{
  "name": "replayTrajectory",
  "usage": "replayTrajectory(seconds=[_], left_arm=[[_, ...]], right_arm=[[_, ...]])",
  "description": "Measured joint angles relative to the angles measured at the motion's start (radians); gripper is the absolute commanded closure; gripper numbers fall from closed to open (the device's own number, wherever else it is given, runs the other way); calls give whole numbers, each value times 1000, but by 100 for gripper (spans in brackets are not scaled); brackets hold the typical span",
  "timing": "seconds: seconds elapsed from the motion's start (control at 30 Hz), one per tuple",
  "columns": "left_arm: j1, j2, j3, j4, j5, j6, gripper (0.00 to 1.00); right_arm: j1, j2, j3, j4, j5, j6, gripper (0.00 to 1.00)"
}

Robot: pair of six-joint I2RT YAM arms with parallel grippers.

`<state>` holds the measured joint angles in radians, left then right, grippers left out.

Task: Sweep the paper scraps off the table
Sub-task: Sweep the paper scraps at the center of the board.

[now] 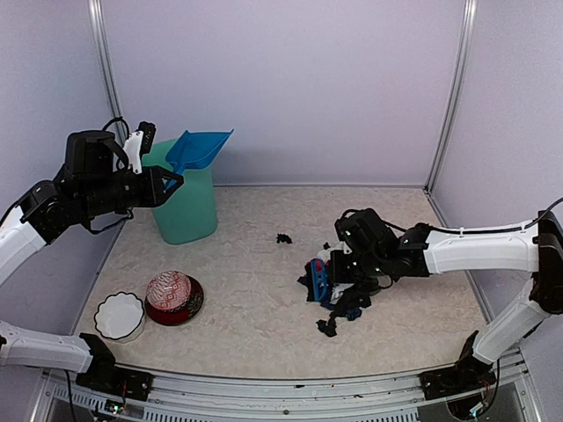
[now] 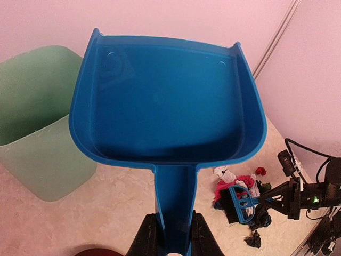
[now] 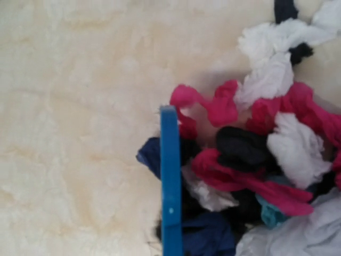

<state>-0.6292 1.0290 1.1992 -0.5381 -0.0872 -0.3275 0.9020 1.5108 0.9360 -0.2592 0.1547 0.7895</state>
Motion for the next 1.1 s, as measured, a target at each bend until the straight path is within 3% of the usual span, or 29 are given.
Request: replayTrajectory(seconds=[0.23,0.4,0.73,1.1], left_arm=[[0,5,0,10,1,0,100],[0,8,0,12,1,0,100],[0,6,0,10,0,4,100],[-1,-31,-4,-14,0,18,100]], right_arm=[[-1,-108,58,-23,-34,-4,100],[-2,-86,171,32,-36,-6,100],[-40,199,346,203,-23,59,100],[-124,487,486,310,-115,256,100]])
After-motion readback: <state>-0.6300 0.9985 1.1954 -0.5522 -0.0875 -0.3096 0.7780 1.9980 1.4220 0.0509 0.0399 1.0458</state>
